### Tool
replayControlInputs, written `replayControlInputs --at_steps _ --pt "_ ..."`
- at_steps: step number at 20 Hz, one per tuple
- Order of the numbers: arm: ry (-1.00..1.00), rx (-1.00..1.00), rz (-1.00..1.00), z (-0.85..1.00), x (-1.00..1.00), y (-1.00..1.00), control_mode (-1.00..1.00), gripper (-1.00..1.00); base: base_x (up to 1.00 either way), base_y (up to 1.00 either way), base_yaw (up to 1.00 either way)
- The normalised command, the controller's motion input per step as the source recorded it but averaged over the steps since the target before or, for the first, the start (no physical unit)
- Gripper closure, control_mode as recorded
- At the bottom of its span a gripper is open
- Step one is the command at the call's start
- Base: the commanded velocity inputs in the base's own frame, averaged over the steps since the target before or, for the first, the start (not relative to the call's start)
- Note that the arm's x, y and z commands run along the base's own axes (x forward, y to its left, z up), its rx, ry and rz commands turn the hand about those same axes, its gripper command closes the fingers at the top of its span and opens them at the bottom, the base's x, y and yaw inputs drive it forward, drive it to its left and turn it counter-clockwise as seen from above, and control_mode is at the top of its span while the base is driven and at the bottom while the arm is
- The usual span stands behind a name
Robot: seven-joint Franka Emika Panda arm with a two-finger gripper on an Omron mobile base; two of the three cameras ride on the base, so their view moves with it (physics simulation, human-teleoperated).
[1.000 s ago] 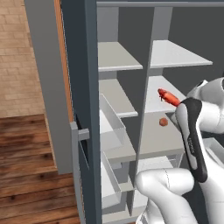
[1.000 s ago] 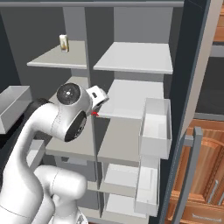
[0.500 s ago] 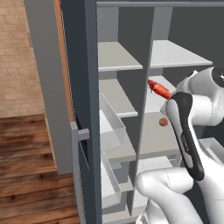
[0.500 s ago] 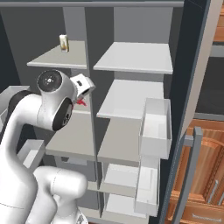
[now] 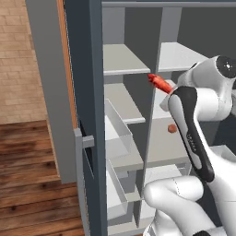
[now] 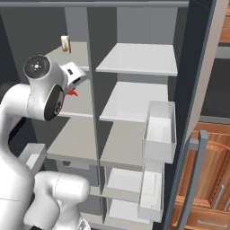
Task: There's a fish in the fridge that needs to be moved to the freezer for freezing. Pick up the fish from the fridge, place it on any shelf in the freezer, and close the fridge and freezer doors when done.
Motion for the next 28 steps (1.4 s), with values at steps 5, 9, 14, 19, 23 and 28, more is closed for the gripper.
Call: replayControlInputs --at_steps 5,9,14,19,23,28 --pt "-0.01 0.01 0.0 0.23 0.26 0.35 -1.0 1.0 0.0 0.0 0.0" --pt "-0.02 0.04 0.0 0.13 0.33 0.4 -1.0 1.0 0.0 0.0 0.0" --pt "-0.07 0.03 0.0 0.01 0.38 0.38 -1.0 1.0 0.0 0.0 0.0" --pt "-0.12 0.02 0.0 0.01 0.39 0.23 -1.0 1.0 0.0 0.0 0.0" --pt "-0.12 0.07 0.0 0.06 0.35 0.03 -1.0 1.0 0.0 0.0 0.0" --pt "0.03 0.13 0.03 0.33 0.35 0.09 -1.0 1.0 0.0 0.0 0.0"
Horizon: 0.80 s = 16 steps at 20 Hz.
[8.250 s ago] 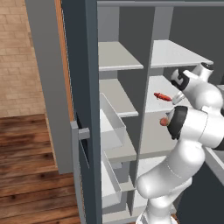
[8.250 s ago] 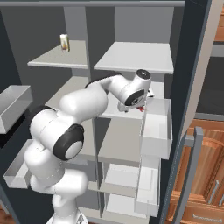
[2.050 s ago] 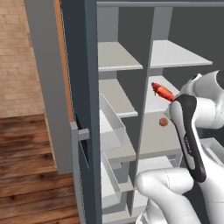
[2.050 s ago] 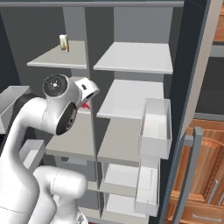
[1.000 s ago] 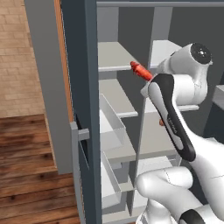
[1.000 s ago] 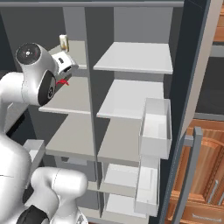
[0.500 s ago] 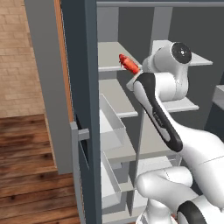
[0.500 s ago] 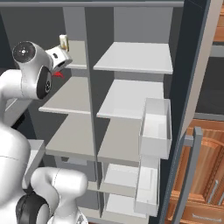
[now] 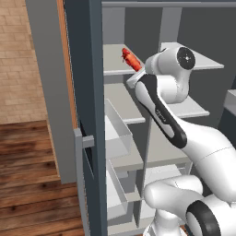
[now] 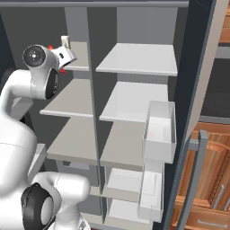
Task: There's a fish in the fridge that needs to be moved to the freezer for freezing. Pick up the fish from the fridge, place it on any shelf in the freezer, and close the fridge and freezer doors when done.
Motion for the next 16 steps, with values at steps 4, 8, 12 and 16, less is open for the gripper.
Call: replayControlInputs --at_steps 4,8,12,16 --pt "0.12 0.11 0.06 0.37 0.34 0.13 -1.0 1.0 0.0 0.0 0.0" --pt "0.12 0.02 0.01 0.26 0.31 0.3 -1.0 1.0 0.0 0.0 0.0" --pt "0.05 0.0 0.0 0.0 0.18 0.22 -1.0 1.0 0.0 0.0 0.0" --pt "0.01 0.0 0.0 -0.05 0.2 0.1 -1.0 1.0 0.0 0.0 0.0"
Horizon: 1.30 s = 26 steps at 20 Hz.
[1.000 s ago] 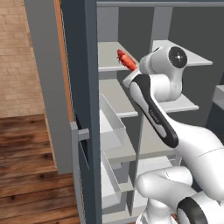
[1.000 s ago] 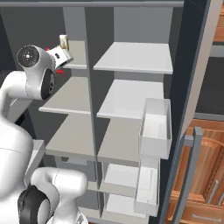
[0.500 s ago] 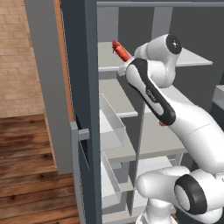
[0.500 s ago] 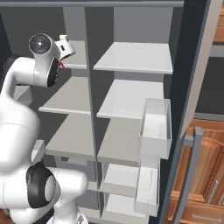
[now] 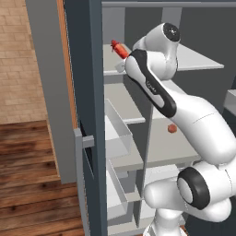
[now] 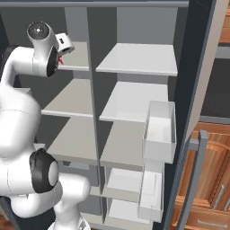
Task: There's a fish in the fridge that needs to be moved to the freezer for freezing. Pick up the fish from the fridge, place it on any shelf in the freezer, and close the fridge and freezer doors when done.
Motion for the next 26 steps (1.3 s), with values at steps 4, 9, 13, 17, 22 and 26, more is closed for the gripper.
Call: replayControlInputs --at_steps 4,9,13,17,22,26 --pt "0.0 0.0 0.0 -0.2 0.25 0.03 -1.0 1.0 0.0 0.0 0.0" --pt "0.01 0.0 0.0 -0.14 0.28 0.08 -1.0 1.0 0.0 0.0 0.0" --pt "0.17 0.0 0.0 -0.23 0.39 0.1 -1.0 1.0 0.0 0.0 0.0" --pt "0.13 0.0 0.0 -0.19 0.37 0.07 -1.0 1.0 0.0 0.0 0.0" --pt "0.09 0.0 0.0 0.0 0.14 0.04 -1.0 1.0 0.0 0.0 0.0" --pt "0.04 0.0 0.0 0.0 0.19 0.06 -1.0 1.0 0.0 0.0 0.0"
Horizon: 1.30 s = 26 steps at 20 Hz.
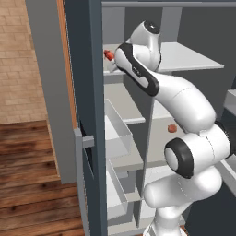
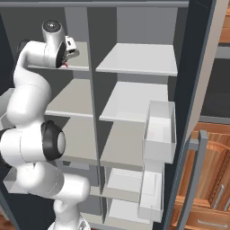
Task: There's a fish in the fridge that needs to be moved to the freezer for freezing. Pick up the fish from the fridge, place it on any shelf in the freezer, and close the fridge and freezer doors when done.
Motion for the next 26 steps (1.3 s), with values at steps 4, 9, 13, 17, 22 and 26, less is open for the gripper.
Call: replayControlInputs --at_steps 4,9,13,17,22,26 --pt "0.0 0.0 0.0 -0.12 0.25 0.11 -1.0 1.0 0.0 0.0 0.0" --pt "0.0 0.0 0.0 -0.22 0.22 0.07 -1.0 1.0 0.0 0.0 0.0" --pt "0.0 0.0 0.0 -0.24 0.24 0.07 -1.0 1.0 0.0 0.0 0.0" --pt "0.0 0.0 0.0 -0.14 0.26 0.03 -1.0 1.0 0.0 0.0 0.0" --pt "0.0 0.0 0.0 -0.08 0.25 0.0 -1.0 1.0 0.0 0.0 0.0" --pt "0.0 0.0 0.0 -0.11 0.36 0.08 -1.0 -1.0 0.0 0.0 0.0"
